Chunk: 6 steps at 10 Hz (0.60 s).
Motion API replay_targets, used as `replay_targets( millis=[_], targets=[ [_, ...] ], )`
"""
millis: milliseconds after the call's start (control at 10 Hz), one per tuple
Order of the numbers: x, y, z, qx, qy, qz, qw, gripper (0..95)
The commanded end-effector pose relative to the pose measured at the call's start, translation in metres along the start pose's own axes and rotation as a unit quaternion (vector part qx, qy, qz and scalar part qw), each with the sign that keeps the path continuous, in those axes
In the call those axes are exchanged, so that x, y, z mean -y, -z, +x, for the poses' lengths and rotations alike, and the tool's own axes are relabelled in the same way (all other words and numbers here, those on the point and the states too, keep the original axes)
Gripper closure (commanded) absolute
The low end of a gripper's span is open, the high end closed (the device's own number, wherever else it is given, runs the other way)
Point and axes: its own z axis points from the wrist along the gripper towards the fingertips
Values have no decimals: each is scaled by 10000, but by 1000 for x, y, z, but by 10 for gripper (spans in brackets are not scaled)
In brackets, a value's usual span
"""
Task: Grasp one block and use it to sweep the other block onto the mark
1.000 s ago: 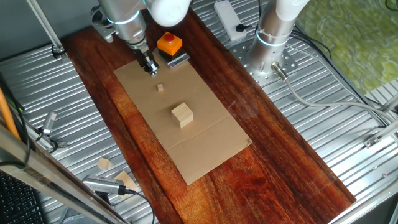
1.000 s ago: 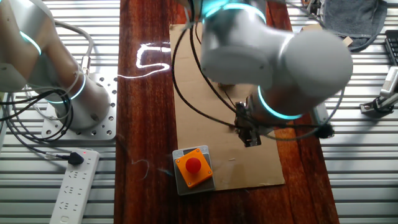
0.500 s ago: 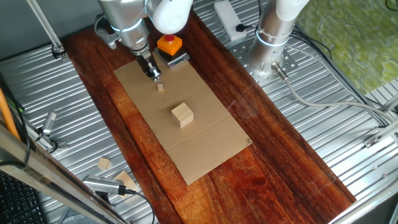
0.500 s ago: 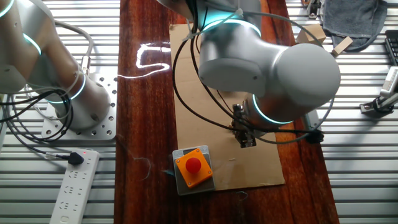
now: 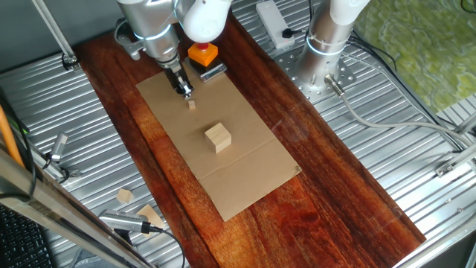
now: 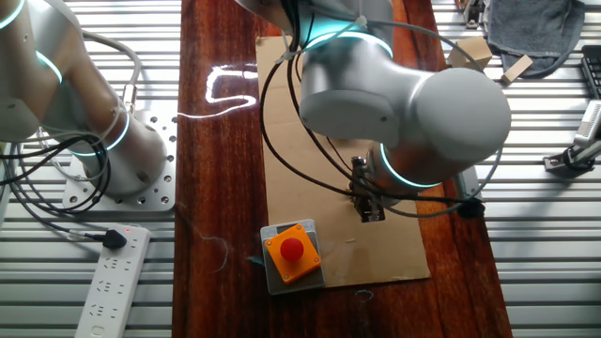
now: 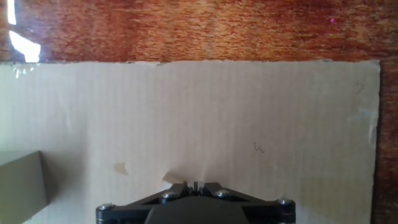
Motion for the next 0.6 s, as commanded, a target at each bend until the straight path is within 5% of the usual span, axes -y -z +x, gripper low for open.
replay_targets(
  millis=[100,600],
  targets=[
    [0,-1,0,-31,-168,-97,9998,950],
    [-2,-5,2,-54,-339,-200,9992,950]
  ],
)
